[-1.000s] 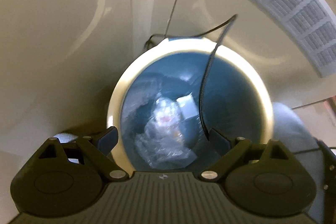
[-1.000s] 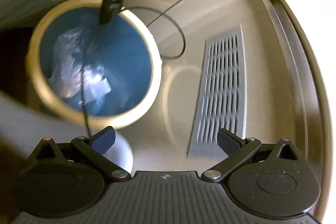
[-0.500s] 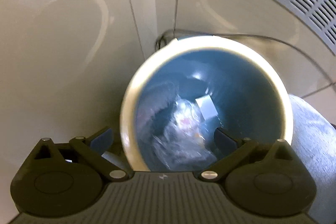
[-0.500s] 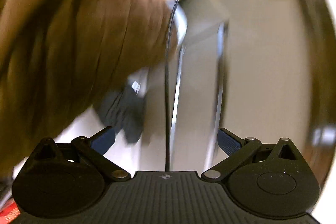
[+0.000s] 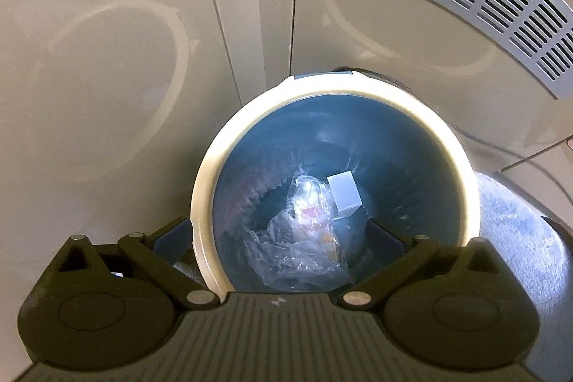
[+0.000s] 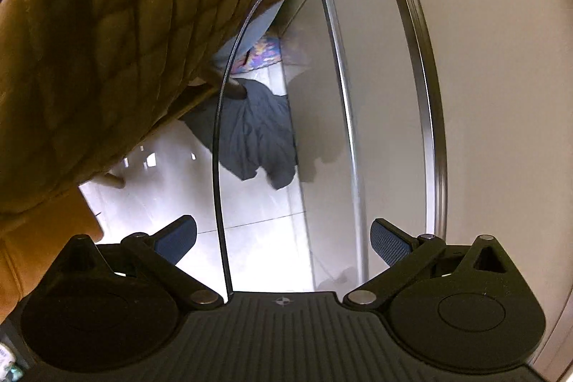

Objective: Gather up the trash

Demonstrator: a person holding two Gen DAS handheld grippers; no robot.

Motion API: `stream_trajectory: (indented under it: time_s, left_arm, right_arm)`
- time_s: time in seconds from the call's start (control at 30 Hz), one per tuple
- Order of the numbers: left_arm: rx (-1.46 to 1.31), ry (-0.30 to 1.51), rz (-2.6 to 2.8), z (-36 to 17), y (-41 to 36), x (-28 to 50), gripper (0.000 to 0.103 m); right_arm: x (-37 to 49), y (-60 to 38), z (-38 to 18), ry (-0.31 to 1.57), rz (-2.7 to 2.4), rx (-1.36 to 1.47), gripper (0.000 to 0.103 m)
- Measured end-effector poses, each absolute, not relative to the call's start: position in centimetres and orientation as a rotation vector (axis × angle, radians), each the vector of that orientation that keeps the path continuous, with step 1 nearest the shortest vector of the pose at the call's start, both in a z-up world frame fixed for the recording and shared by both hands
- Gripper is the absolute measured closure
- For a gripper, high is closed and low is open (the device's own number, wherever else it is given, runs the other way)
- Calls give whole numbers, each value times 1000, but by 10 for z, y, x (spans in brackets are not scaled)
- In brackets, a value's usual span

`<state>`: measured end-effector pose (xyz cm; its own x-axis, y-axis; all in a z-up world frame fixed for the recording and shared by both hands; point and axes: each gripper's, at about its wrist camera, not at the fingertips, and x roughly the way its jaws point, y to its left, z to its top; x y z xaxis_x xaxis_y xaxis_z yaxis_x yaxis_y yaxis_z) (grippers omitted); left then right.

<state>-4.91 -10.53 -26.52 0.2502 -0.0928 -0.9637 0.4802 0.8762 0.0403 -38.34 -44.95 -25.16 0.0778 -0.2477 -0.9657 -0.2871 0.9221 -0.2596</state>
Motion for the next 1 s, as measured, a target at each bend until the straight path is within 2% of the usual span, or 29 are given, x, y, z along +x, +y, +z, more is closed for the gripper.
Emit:
stream_trajectory:
  time_s: [0.2, 0.27, 0.33, 0.47, 0.6, 0.73, 0.83, 1.0]
  left_arm:
    - [359, 1252, -409, -265, -115, -47, 1]
    - [345, 1243, -410, -261, -118, -48, 1]
    - [326, 1228, -412, -254, -120, -50, 1]
    - [290, 1182, -435, -223, -116, -53, 1]
    - [225, 1067, -497, -162, -109, -59, 1]
    - [173, 925, -528, -97, -104, -66, 1]
    - [140, 823, -544, -50, -108, -63, 1]
    - [107, 688, -532, 2, -132, -43, 1]
  right_arm:
    - [-459, -504, -277, 1783, -193, -307, 0]
    - [-472, -499, -278, 1802, -234, -321, 1]
    - [-458, -481, -262, 1676, -167, -302, 1]
    - [-384, -444, -188, 1269, -55, -251, 1]
    - [-324, -416, -89, 801, 68, -193, 0]
    - [-278, -409, -17, 450, 143, -185, 0]
    - [-237, -416, 12, 289, 50, -166, 0]
    - [-159, -456, 32, 231, -217, -22, 0]
